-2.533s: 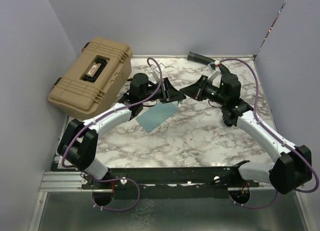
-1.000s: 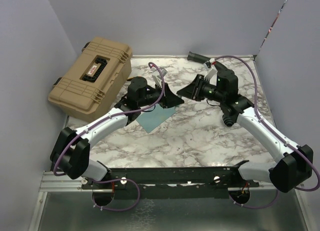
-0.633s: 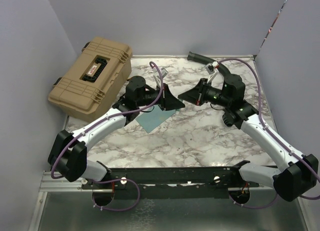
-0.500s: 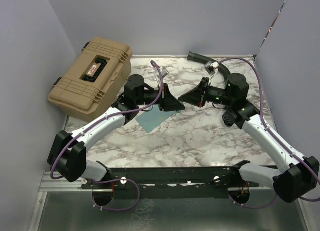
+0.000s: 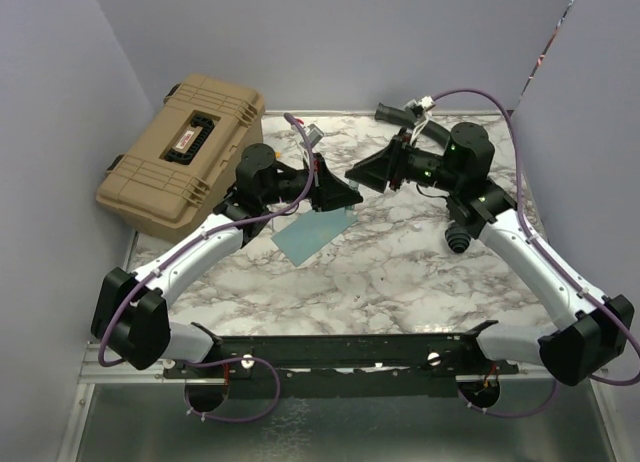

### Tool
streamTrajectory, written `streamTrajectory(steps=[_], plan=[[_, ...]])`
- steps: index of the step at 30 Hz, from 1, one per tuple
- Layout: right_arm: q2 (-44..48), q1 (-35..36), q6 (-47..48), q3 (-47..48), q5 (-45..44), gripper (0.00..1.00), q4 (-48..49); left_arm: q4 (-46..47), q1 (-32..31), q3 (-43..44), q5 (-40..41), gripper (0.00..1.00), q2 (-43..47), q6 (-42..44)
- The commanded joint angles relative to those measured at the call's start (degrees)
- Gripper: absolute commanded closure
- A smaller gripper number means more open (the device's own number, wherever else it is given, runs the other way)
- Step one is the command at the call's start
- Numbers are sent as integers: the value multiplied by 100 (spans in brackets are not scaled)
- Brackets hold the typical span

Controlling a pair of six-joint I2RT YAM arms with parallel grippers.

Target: Place the letter into the envelope and seal it

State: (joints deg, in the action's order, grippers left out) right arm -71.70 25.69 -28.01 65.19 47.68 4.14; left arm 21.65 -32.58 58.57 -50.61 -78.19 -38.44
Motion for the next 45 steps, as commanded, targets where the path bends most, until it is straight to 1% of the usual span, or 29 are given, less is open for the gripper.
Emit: streamTrajectory(steps=[1, 6, 9, 15, 19, 22, 25, 26, 28, 29, 31, 34, 38, 41, 45], plan=[[228, 235, -845, 455, -2967, 47, -1099, -472, 8, -11, 1421, 100, 199, 781], [212, 422, -1414, 309, -3376, 46, -1049, -610, -11, -27, 1923, 100, 139, 1112], [-93, 720, -1249, 675, -3951, 46, -1586, -716, -18, 44, 1992, 100, 86, 1206], [-574, 1108, -1163, 1070, -4261, 48, -2000, -879, -29, 111, 1979, 100, 102, 1342], [-746, 1232, -1122, 1164, -4199, 60, -2096, -1020, -29, 159, 1994, 100, 144, 1420], [-826, 1277, -1069, 1190, -4112, 67, -2248, -1037, -26, 180, 1976, 100, 191, 1400], [-779, 1307, -1046, 1047, -3889, 76, -2205, -1050, -32, 197, 1988, 100, 241, 1349], [-755, 1307, -1016, 985, -3784, 80, -2173, -1083, -30, 222, 2004, 100, 243, 1321], [-702, 1302, -866, 866, -3543, 92, -2069, -1164, -29, 283, 1965, 100, 243, 1269], [-622, 1306, -763, 777, -3369, 99, -1943, -1222, -28, 319, 1908, 100, 248, 1260], [-444, 1297, -368, 604, -2963, 99, -1630, -1316, -29, 383, 1592, 100, 260, 1222], [-229, 1148, 440, 578, -2118, 99, -1347, -1494, -11, 545, 958, 100, 239, 1198], [0, 707, 1242, 435, -12, 99, -602, -1366, -4, 525, 182, 100, 402, 1153], [-72, 534, 1525, 561, 1407, 99, -461, -1106, -5, 449, -164, 100, 644, 1256], [-333, 513, 1729, 907, 2598, 99, -475, -463, -16, 302, -747, 100, 855, 1200]])
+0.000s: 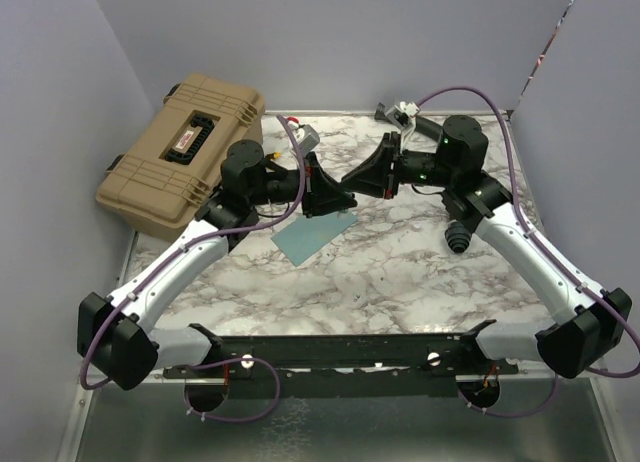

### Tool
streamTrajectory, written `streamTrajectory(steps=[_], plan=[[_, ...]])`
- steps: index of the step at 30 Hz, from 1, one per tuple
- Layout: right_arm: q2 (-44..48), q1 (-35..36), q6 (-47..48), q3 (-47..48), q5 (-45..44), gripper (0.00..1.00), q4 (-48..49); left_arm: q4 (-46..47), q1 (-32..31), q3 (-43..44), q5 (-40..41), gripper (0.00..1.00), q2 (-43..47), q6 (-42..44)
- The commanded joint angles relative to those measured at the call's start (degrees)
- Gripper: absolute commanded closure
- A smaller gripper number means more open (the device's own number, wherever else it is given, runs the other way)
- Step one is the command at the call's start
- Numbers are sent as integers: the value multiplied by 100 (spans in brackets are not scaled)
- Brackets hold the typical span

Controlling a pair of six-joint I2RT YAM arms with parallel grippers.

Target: Place the letter into the envelope and seal it

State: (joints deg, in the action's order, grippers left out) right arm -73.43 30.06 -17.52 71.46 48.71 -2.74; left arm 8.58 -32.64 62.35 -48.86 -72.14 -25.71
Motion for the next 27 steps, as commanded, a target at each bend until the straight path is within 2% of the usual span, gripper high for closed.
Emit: streamTrajectory(steps=[1, 3, 5, 6, 7, 9, 11, 14, 17, 20, 27], plan=[[-220, 75, 702, 321, 2774, 99, 205, 1091, -11, -134, -1032, 100, 307, -176], [-298, 76, 736, 379, 3147, 99, 179, 1331, -14, -159, -1091, 100, 384, -270], [-266, 73, 574, 403, 2749, 99, 134, 1348, -10, -144, -952, 100, 410, -285], [-207, 78, 421, 397, 2311, 96, 122, 1348, -13, -155, -847, 100, 410, -294], [-134, 76, 240, 395, 1676, 89, 107, 1349, -13, -186, -670, 100, 411, -312], [-10, 74, -262, 449, 178, 65, -24, 1338, -13, -277, -180, 100, 405, -317], [42, 93, -673, 507, -1089, 47, -203, 1155, -14, -338, 345, 100, 375, -222], [144, 231, -939, 382, -2443, 36, -264, 1076, -10, -377, 900, 100, 271, -199], [133, 402, -1174, 321, -3221, 34, -409, 947, -13, -358, 1339, 100, 184, -200], [146, 491, -1347, 228, -3542, 34, -419, 850, -14, -338, 1525, 100, 125, -207], [-199, 553, -1321, 479, -2719, 49, -728, 601, -10, -202, 1682, 100, -57, -251]])
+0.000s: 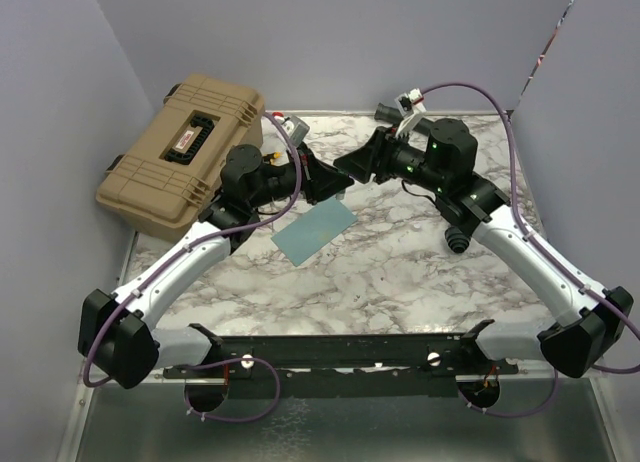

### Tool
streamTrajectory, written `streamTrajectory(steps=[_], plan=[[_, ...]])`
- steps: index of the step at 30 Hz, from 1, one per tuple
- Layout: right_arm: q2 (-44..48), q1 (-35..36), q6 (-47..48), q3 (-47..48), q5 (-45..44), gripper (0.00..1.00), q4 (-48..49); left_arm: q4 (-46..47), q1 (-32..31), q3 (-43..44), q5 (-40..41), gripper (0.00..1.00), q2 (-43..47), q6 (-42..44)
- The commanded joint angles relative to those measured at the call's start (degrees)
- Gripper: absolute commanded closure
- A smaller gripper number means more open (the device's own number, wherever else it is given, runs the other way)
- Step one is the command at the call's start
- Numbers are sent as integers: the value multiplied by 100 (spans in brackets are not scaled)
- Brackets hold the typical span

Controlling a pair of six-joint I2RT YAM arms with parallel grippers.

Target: Place the letter into the envelope and seal it

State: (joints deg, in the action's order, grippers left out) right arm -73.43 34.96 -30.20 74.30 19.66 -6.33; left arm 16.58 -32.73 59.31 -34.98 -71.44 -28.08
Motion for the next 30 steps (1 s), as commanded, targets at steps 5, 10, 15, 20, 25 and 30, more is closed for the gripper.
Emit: streamTrajectory(steps=[5, 10, 15, 20, 25, 30], plan=[[-181, 70, -89, 69, 221, 74, -411, -333, -5, 246, 270, 100, -204, -4], [-112, 64, 204, 76, 618, 99, -439, -390, -5, 347, -142, 100, -199, -58], [-225, -214, 1203, 190, 2587, 99, -46, -420, 5, 567, -1614, 100, -320, -141], [-200, -279, 2120, 36, 4758, 99, 569, 18, 1, 330, -2492, 100, -67, 1], [-303, -279, 2098, 127, 5896, 99, 920, 145, -5, 337, -3058, 100, 1, 229], [-223, -284, 1662, 199, 4152, 99, 487, 177, -5, 355, -2489, 100, -21, 205]])
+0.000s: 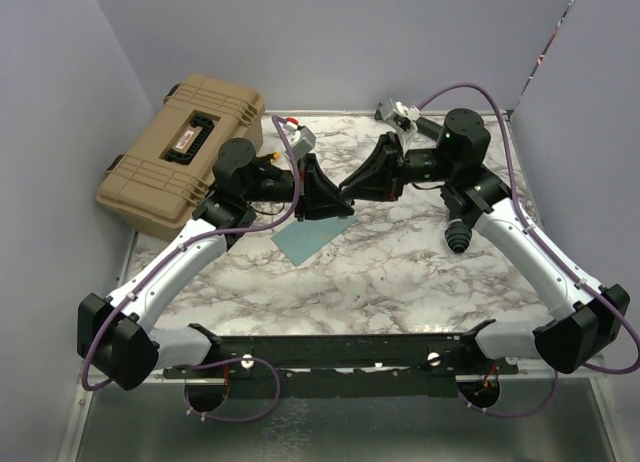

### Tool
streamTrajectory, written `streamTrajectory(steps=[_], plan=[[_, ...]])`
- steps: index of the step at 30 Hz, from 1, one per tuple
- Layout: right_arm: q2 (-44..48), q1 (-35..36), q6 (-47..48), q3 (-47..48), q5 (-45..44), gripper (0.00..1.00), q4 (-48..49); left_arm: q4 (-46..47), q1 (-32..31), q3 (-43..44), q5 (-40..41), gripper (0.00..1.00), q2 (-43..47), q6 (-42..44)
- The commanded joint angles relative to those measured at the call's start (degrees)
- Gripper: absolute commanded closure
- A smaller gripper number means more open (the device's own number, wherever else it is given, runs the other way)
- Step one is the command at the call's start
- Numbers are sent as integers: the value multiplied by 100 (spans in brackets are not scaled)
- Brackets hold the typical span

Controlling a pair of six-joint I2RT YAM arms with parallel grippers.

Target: Place the letter into the envelope and seal it

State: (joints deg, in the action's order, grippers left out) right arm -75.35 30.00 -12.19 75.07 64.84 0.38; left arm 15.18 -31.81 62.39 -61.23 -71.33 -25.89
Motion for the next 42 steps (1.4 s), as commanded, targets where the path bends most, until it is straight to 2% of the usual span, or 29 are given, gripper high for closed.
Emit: streamTrajectory(steps=[1, 2, 4, 5, 7, 10, 12, 17, 23, 24, 27, 28, 32, 36, 38, 42], plan=[[-24, 216, -408, 149, -1146, 94, -274, 318, -97, 29, 382, 100, -38, -53], [-36, 217, -659, 194, -1702, 76, -397, 319, -97, -6, 642, 100, -51, -74], [-28, 225, -1029, 207, -2510, 49, -627, 312, -97, -96, 1195, 100, -71, -104], [1, 233, -1182, 158, -3006, 41, -672, 288, -97, -144, 1480, 100, -82, -109], [102, 263, -1439, -7, -3512, 35, -635, 254, -98, -209, 1948, 100, -143, -154], [172, 319, -1641, -104, -3976, 35, -675, 212, -97, -275, 2262, 100, -235, -243], [149, 346, -1624, -83, -4061, 38, -803, 201, -97, -297, 2363, 100, -267, -282], [141, 358, -1604, -90, -3857, 53, -983, 184, -94, -339, 2606, 100, -263, -393], [66, 357, -1604, -142, -3704, 57, -1153, 196, -93, -329, 2520, 100, -246, -528], [65, 357, -1611, -164, -3691, 61, -1153, 202, -96, -332, 2492, 100, -231, -539], [92, 358, -1650, -192, -3724, 97, -1151, 226, -97, -335, 2247, 100, -194, -531], [110, 358, -1637, -205, -3695, 99, -1112, 237, -98, -335, 2085, 100, -185, -527], [298, 345, -1083, -315, -2808, 100, -699, 293, -90, -334, 958, 100, -119, -376], [190, 330, -200, -142, -962, 99, -701, 589, -87, -423, 358, 100, 19, -363], [120, 338, 29, 64, -373, 99, -910, 809, -88, -438, 215, 100, 23, -496], [247, 340, -27, -18, -558, 99, -844, 1063, -103, -509, 57, 100, 74, -550]])
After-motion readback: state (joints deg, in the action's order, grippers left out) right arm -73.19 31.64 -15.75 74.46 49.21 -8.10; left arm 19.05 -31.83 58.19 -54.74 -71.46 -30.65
